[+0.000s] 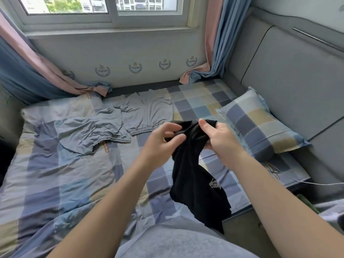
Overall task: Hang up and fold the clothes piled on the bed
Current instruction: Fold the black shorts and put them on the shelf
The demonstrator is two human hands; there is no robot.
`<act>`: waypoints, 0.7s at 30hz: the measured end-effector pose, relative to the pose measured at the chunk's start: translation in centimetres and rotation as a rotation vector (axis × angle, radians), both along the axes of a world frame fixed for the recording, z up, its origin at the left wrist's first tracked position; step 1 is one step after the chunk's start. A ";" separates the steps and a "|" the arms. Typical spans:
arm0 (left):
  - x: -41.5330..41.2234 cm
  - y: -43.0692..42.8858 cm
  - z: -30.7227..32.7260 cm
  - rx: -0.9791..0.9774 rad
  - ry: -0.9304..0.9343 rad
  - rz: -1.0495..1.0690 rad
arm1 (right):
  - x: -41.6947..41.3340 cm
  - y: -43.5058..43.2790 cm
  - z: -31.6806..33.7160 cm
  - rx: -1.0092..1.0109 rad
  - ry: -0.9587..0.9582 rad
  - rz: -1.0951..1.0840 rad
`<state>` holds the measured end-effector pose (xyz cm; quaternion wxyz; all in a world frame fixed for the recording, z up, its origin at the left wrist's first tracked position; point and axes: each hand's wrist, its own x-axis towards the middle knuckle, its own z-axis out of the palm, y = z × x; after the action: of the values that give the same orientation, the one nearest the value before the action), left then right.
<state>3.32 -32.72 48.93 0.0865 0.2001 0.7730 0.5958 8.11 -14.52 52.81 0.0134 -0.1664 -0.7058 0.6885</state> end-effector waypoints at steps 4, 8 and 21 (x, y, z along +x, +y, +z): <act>2.0 1.6 -1.1 -0.168 -0.184 -0.275 | 0.4 -0.5 2.2 -0.050 0.070 -0.080; 3.3 2.9 -2.9 -0.279 -0.264 -0.266 | 0.3 -0.3 3.9 -0.112 0.156 -0.113; 1.1 0.7 -2.4 0.016 -0.042 0.045 | 0.8 1.2 2.8 -0.111 0.128 -0.008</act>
<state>4.38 -31.99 46.57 0.0875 0.1706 0.7706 0.6078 8.95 -13.33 55.58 0.0517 -0.1253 -0.6634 0.7359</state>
